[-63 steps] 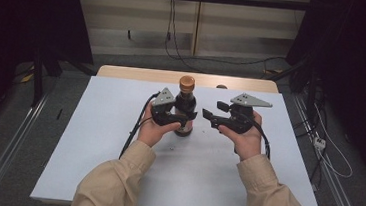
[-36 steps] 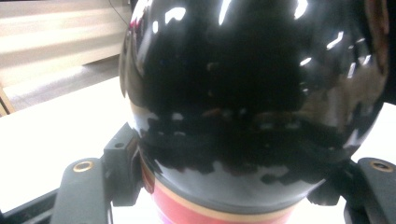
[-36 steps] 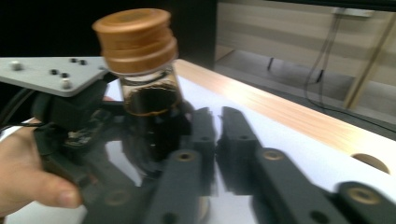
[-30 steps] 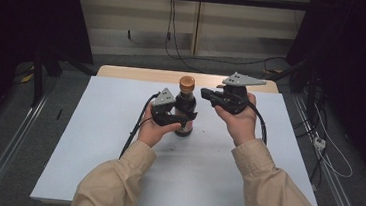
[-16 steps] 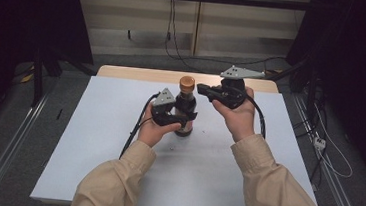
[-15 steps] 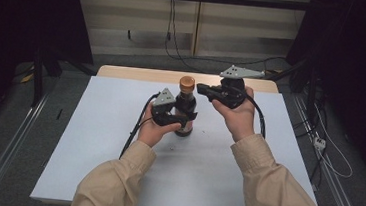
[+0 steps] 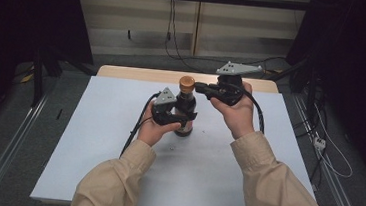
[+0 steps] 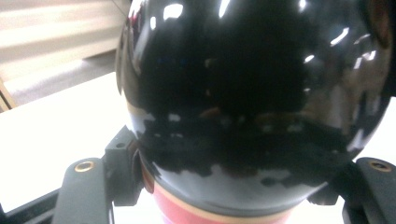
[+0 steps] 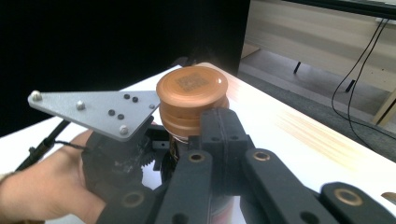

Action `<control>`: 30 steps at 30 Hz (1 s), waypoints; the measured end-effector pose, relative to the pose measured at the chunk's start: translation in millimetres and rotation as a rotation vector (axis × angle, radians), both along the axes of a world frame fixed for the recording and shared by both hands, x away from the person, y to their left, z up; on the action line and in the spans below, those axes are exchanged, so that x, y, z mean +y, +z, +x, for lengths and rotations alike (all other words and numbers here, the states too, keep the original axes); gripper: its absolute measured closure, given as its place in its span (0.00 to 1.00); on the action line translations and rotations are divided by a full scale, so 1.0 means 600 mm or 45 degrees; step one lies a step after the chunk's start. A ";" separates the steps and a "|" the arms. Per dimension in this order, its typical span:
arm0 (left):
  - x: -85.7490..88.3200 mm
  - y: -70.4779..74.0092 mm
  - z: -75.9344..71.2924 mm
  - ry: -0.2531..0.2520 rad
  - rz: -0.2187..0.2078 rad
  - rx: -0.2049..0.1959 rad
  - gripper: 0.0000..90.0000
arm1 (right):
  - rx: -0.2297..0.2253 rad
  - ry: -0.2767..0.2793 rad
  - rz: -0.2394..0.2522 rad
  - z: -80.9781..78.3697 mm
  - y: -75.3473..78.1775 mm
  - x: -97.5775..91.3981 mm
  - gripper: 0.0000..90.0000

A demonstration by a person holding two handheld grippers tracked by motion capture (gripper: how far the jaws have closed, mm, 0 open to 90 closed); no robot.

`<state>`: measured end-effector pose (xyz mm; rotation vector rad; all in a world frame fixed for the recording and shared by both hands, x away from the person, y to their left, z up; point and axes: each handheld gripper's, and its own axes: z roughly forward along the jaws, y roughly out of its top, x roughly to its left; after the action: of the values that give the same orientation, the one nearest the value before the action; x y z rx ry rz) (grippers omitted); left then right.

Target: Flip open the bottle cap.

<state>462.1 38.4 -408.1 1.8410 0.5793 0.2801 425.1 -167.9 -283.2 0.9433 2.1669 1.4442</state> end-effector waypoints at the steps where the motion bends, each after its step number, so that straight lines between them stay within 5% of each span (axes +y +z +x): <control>1: -0.001 0.001 0.000 0.005 0.002 0.005 0.34 | -0.005 0.001 -0.009 0.000 0.001 0.001 1.00; 12: -0.002 0.001 -0.003 0.016 0.022 -0.005 0.35 | -0.016 -0.007 -0.066 -0.004 0.007 0.008 1.00; 30: 0.000 -0.002 -0.007 0.034 0.015 -0.017 0.35 | -0.017 -0.030 -0.069 0.001 0.008 0.014 1.00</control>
<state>458.0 38.2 -409.0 1.8424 0.5950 0.3140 425.7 -159.4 -278.5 0.9344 2.1673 1.3700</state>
